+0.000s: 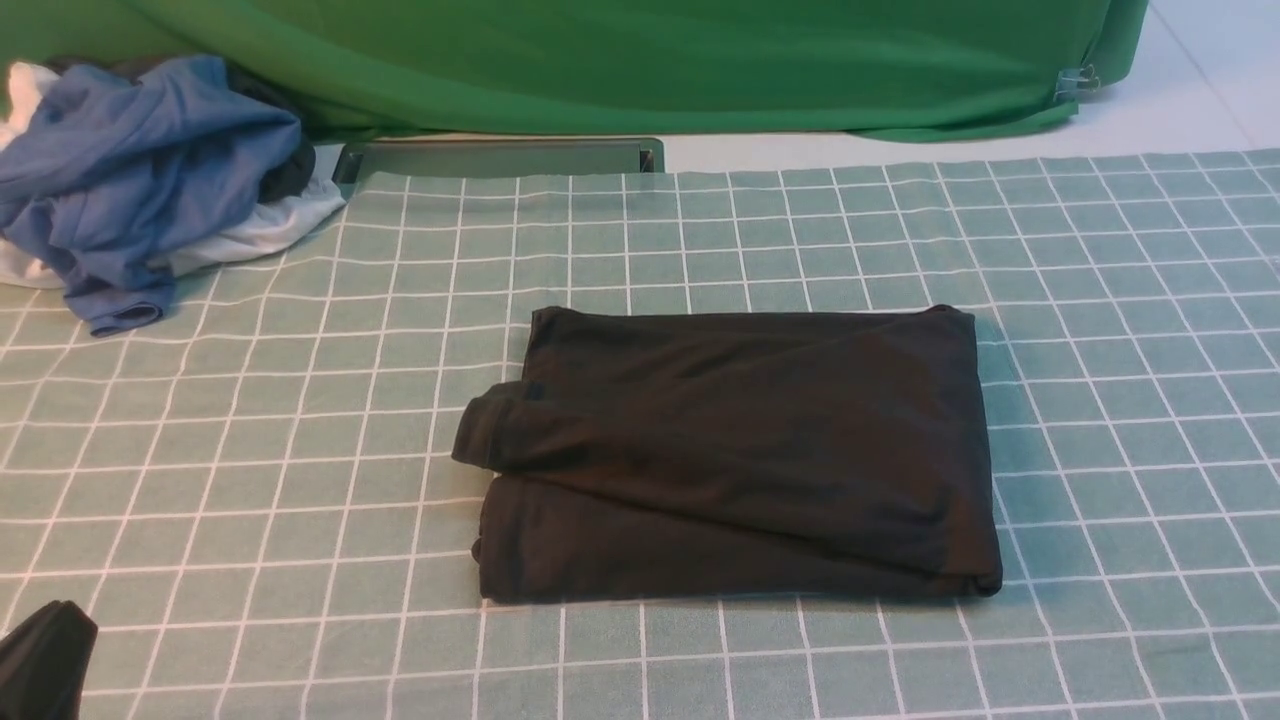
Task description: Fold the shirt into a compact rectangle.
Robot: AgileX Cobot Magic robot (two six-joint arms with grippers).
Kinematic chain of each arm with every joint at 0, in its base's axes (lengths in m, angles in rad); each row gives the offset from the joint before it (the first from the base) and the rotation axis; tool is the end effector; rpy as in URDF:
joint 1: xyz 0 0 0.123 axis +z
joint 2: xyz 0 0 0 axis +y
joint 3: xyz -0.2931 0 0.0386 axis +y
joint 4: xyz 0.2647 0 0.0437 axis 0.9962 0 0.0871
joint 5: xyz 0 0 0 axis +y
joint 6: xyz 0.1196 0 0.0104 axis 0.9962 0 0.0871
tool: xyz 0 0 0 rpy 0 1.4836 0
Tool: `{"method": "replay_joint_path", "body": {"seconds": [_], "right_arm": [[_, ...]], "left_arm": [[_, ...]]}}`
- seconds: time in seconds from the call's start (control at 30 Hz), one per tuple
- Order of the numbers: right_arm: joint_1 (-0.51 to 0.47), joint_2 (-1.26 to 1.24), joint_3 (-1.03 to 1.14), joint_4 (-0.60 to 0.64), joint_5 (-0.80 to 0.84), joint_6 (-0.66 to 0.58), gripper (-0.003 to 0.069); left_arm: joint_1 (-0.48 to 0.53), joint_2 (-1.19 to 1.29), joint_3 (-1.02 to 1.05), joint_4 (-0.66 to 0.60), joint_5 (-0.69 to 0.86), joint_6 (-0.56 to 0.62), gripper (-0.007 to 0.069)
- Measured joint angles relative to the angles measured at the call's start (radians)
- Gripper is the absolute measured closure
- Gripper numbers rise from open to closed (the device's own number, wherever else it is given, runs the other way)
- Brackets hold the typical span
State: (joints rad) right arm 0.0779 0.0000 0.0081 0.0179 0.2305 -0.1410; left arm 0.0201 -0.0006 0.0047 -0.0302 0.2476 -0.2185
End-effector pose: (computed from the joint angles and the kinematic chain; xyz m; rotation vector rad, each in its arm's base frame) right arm 0.0903 0.0075 0.1850 -0.1762 1.7132 -0.0303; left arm 0.0902 0.0009 0.1843 -0.2267 1.7235 -0.1738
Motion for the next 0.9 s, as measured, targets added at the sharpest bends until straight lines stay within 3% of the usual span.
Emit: {"method": "replay_joint_path", "body": {"seconds": [0.9], "right_arm": [[0.000,0.000,0.000,0.000,0.000,0.001,0.0421]], "left_arm": [[0.001,0.000,0.000,0.002,0.006,0.004,0.0608]]}}
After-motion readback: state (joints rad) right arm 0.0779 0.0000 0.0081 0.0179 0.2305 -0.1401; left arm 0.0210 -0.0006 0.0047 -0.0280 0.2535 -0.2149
